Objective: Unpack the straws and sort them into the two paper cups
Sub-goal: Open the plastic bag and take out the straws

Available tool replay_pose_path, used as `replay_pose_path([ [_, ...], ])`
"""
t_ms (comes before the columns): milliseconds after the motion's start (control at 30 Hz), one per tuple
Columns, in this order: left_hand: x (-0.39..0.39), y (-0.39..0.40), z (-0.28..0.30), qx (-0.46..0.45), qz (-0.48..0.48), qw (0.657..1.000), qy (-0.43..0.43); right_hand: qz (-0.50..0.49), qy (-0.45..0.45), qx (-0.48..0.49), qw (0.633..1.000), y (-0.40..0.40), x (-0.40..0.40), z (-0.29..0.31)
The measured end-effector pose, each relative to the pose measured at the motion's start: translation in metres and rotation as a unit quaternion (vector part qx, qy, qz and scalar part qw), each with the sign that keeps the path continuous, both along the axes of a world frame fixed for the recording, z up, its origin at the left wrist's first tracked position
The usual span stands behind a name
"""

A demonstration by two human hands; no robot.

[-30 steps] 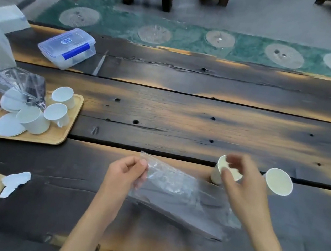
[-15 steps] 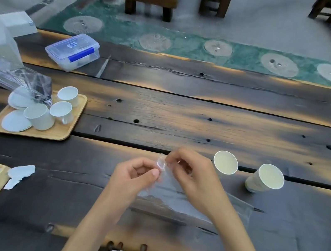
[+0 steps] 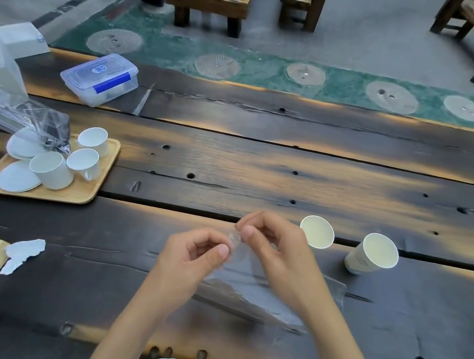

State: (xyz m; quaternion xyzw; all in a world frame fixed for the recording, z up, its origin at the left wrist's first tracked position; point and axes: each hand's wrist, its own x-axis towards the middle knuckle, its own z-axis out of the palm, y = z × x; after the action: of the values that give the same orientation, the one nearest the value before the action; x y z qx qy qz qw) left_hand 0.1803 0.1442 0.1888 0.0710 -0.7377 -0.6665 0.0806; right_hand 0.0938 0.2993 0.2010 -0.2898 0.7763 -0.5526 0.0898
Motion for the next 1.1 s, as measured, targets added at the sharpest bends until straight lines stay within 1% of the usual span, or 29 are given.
replay_pose_path([
  [100, 0.003, -0.004, 0.0, -0.004, 0.01, 1.0, -0.005, -0.013, -0.029, -0.012, 0.999, 0.004, -0.004, 0.005],
  [167, 0.003, -0.004, 0.003, -0.005, 0.011, 1.0, -0.008, 0.018, -0.022, 0.005, 1.0, 0.004, -0.004, 0.011],
  [233, -0.001, 0.0, 0.01, -0.007, -0.009, 1.0, -0.01, 0.057, 0.006, 0.031, 0.998, 0.001, -0.003, 0.016],
  [300, -0.009, 0.005, 0.016, -0.044, -0.039, 0.998, -0.006, 0.078, 0.025, 0.052, 0.995, -0.002, -0.001, 0.018],
  [367, -0.015, 0.008, 0.018, -0.077, -0.051, 0.996, 0.011, 0.075, 0.031, 0.055, 0.995, -0.003, -0.003, 0.021],
  [433, -0.018, 0.006, 0.018, -0.079, -0.048, 0.995, 0.026, 0.028, 0.028, 0.041, 0.998, 0.0, -0.008, 0.022],
  [500, -0.019, 0.002, 0.018, -0.066, -0.04, 0.997, 0.03, -0.067, -0.001, -0.005, 0.998, 0.013, -0.016, 0.021],
  [533, -0.019, 0.0, 0.019, -0.053, -0.028, 0.998, 0.03, -0.124, -0.018, -0.024, 0.992, 0.024, -0.022, 0.018],
  [600, -0.02, -0.004, 0.02, -0.012, 0.001, 0.999, 0.032, -0.233, -0.047, -0.031, 0.971, 0.051, -0.032, 0.006],
  [633, -0.021, -0.006, 0.021, 0.01, 0.016, 0.999, 0.036, -0.267, -0.075, -0.032, 0.96, 0.067, -0.036, -0.004],
  [667, -0.022, -0.008, 0.021, 0.031, 0.031, 0.998, 0.039, -0.282, -0.12, -0.04, 0.951, 0.079, -0.039, -0.015],
  [700, -0.023, -0.01, 0.02, 0.053, 0.045, 0.997, 0.04, -0.274, -0.176, -0.06, 0.944, 0.089, -0.04, -0.025],
  [767, -0.027, -0.014, 0.019, 0.092, 0.066, 0.993, 0.038, -0.198, -0.278, -0.101, 0.934, 0.099, -0.04, -0.048],
  [833, -0.031, -0.016, 0.018, 0.137, 0.08, 0.987, 0.032, -0.113, -0.326, -0.111, 0.932, 0.099, -0.035, -0.065],
  [867, -0.032, -0.016, 0.017, 0.168, 0.086, 0.982, 0.031, -0.094, -0.327, -0.116, 0.933, 0.097, -0.032, -0.069],
  [933, -0.034, -0.018, 0.016, 0.209, 0.104, 0.972, 0.024, -0.102, -0.302, -0.122, 0.94, 0.092, -0.029, -0.073],
  [1033, -0.036, -0.024, 0.01, 0.21, 0.155, 0.965, 0.012, -0.119, -0.243, -0.129, 0.954, 0.086, -0.029, -0.065],
  [1100, -0.037, -0.03, 0.005, 0.231, 0.18, 0.956, 0.006, -0.126, -0.234, -0.146, 0.953, 0.085, -0.03, -0.059],
])
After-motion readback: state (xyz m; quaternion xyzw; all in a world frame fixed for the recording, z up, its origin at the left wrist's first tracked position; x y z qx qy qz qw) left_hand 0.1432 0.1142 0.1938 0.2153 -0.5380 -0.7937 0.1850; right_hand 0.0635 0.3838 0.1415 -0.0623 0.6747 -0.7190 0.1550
